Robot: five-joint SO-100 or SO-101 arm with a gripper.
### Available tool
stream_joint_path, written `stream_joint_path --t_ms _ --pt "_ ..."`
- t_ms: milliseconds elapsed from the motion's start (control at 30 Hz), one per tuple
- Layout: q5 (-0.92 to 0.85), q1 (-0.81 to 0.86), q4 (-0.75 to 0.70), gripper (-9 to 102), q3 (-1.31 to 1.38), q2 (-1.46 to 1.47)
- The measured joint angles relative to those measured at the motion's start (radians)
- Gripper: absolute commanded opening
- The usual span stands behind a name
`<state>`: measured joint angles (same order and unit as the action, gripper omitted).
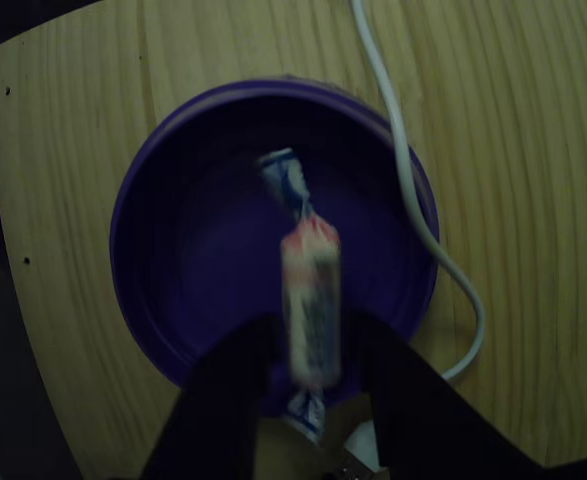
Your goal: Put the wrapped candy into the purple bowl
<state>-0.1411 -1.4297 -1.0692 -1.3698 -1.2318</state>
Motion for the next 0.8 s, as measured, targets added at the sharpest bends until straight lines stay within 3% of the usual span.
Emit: stream_joint_path --t_ms 133,333,433,567,800 --pt "-0.003 -0.006 0.000 20 0.020 0.000" --pt "-0.032 -0.005 -0.046 -1 0.066 0.000" --pt "-0.106 0.023 -0.126 -2 0.095 -0.006" --pt "-0.255 0.127 -0.241 -2 0.109 -0.067" --pt "-0.357 0.383 -0.291 -2 0.109 -0.233"
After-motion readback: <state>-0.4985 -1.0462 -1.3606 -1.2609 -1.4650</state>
